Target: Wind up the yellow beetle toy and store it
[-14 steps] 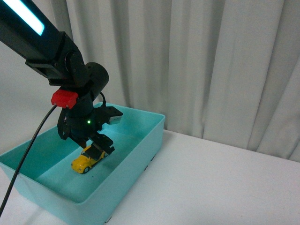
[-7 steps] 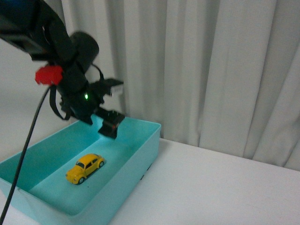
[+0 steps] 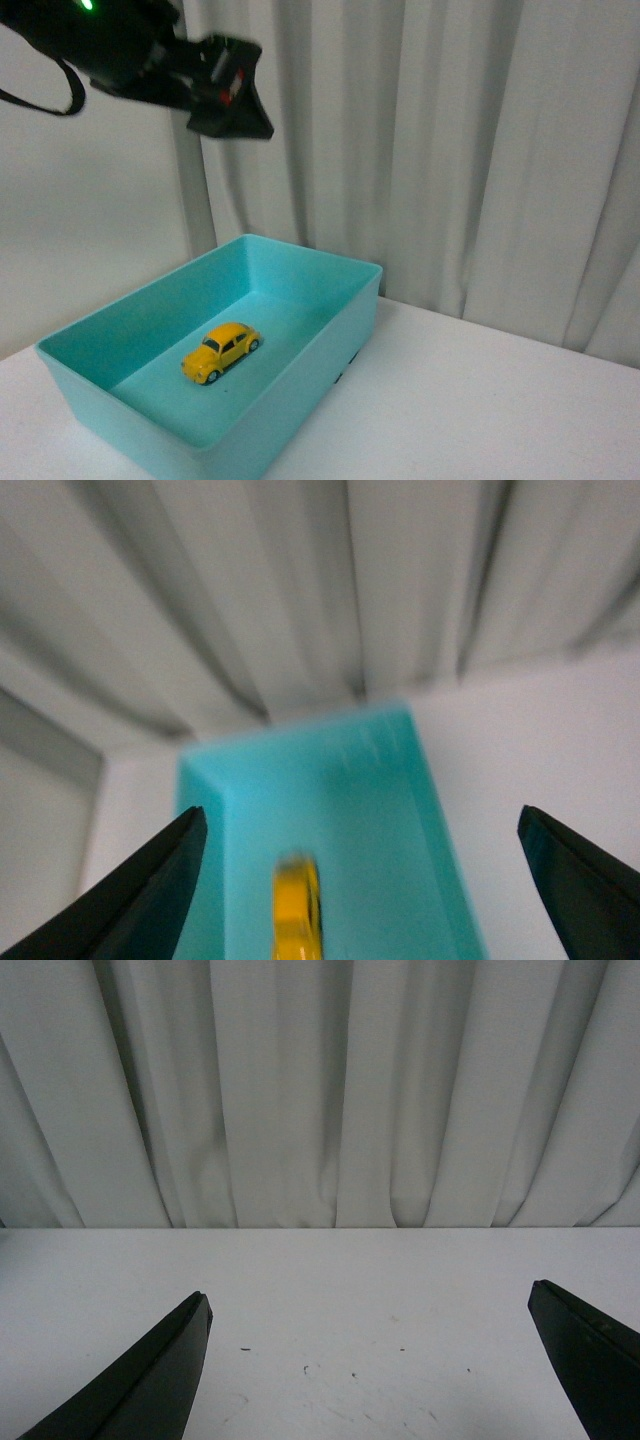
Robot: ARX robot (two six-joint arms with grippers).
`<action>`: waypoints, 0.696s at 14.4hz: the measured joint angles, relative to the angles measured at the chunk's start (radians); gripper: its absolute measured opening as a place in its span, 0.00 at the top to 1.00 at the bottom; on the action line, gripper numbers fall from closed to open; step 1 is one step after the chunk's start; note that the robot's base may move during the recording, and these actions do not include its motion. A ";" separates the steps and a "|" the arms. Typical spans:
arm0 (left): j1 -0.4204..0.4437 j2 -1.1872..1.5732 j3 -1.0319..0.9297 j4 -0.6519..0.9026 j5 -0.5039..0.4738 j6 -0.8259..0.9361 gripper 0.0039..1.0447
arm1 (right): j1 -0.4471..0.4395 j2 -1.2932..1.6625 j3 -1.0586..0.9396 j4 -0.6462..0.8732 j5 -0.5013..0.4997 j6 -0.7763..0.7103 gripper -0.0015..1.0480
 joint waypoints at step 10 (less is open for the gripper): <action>-0.179 -0.676 -0.803 0.615 -0.199 -0.325 0.99 | 0.000 0.000 0.000 0.000 0.000 0.000 0.06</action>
